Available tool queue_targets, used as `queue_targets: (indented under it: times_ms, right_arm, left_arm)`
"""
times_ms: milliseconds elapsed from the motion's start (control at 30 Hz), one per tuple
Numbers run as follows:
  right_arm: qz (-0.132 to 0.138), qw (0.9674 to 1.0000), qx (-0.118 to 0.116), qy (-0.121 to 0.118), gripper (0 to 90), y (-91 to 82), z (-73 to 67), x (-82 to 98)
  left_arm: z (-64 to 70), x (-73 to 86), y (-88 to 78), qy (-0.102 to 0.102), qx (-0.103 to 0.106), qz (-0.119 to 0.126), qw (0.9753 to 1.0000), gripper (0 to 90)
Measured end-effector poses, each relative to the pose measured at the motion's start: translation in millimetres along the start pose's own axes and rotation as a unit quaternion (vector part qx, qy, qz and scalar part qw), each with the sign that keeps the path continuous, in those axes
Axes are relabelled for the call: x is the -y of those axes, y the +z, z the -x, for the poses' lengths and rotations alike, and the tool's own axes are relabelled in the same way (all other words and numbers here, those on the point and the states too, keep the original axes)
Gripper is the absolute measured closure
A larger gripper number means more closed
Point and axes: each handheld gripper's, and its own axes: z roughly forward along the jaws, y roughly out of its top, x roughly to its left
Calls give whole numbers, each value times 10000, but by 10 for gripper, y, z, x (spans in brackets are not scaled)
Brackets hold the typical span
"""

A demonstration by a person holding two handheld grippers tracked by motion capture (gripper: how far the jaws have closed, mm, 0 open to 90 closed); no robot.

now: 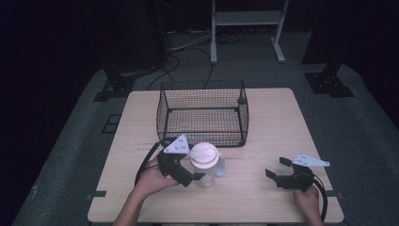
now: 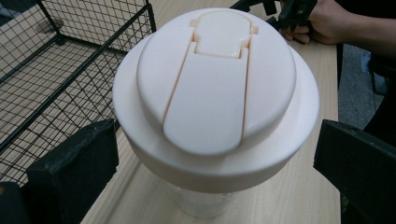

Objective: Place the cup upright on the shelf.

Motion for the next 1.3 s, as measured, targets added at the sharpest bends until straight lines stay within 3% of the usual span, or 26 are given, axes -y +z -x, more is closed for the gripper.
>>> queue_targets:
  times_ms: [467,933,1300]
  right_arm:
    - [5,10000,-17,-9,129,1,1,0]
    - [4,10000,-39,-7,129,1,4,-1]
    - [-6,10000,-49,-11,129,3,3,-2]
  left_arm:
    - [-52,-58,137,-92,146,-232,9996,0]
    - [-56,-140,262,5,143,-550,9984,0]
    - [-64,-155,243,44,194,-566,9982,51]
